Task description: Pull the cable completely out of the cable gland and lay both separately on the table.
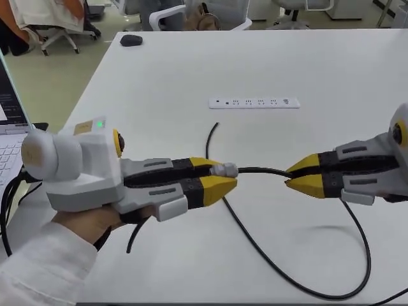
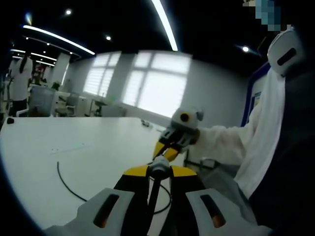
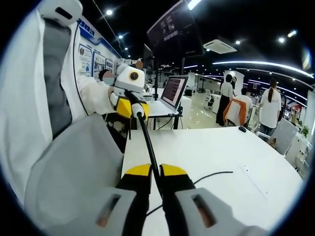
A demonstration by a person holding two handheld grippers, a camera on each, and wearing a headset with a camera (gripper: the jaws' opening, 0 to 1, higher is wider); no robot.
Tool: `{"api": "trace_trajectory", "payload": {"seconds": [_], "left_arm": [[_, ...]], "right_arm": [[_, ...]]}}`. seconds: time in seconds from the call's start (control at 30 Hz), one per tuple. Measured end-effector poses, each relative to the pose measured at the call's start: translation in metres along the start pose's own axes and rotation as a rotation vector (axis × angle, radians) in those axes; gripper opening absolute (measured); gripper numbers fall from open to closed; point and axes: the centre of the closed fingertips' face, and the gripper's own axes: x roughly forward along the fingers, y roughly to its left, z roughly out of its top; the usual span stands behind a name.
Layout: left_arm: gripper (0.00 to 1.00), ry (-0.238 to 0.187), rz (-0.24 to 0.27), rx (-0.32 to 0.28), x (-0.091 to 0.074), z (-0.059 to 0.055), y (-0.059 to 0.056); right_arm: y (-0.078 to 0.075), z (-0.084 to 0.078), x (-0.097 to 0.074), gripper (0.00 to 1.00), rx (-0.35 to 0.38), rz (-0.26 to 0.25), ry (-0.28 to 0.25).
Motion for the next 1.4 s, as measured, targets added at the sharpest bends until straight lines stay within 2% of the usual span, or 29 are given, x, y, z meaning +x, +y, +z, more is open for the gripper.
{"api": "trace_trajectory", "payload": {"seconds": [0.27, 0.37, 0.43, 0.7, 0.93, 1.17, 1.4], "left_arm": [[0.17, -0.002, -0.015, 0.005, 0.002, 0.001, -0.004], [0.17, -0.006, -0.02, 0.006, 0.003, 0.002, -0.006], [0.17, -0.007, -0.02, 0.007, 0.003, 0.002, -0.006], [0.17, -0.003, -0.03, 0.009, 0.004, 0.002, -0.007], [0.17, 0.002, -0.042, 0.013, 0.006, 0.001, -0.01], [0.17, 0.006, -0.051, 0.015, 0.005, 0.0, -0.012], [0.17, 0.007, -0.067, 0.017, 0.008, -0.001, -0.016]], "right_arm": [[-0.004, -0.002, 0.001, 0.07, 0.011, -0.023, 0.007], [-0.008, 0.001, 0.001, 0.11, 0.011, -0.047, 0.0], [-0.006, 0.005, 0.001, 0.13, 0.004, -0.045, -0.005], [0.006, 0.029, 0.012, 0.18, -0.057, -0.012, -0.033], [0.02, 0.049, 0.027, 0.18, -0.106, 0.06, -0.063], [0.025, 0.052, 0.033, 0.18, -0.124, 0.095, -0.059], [0.03, 0.051, 0.037, 0.08, -0.13, 0.124, -0.051]]}}
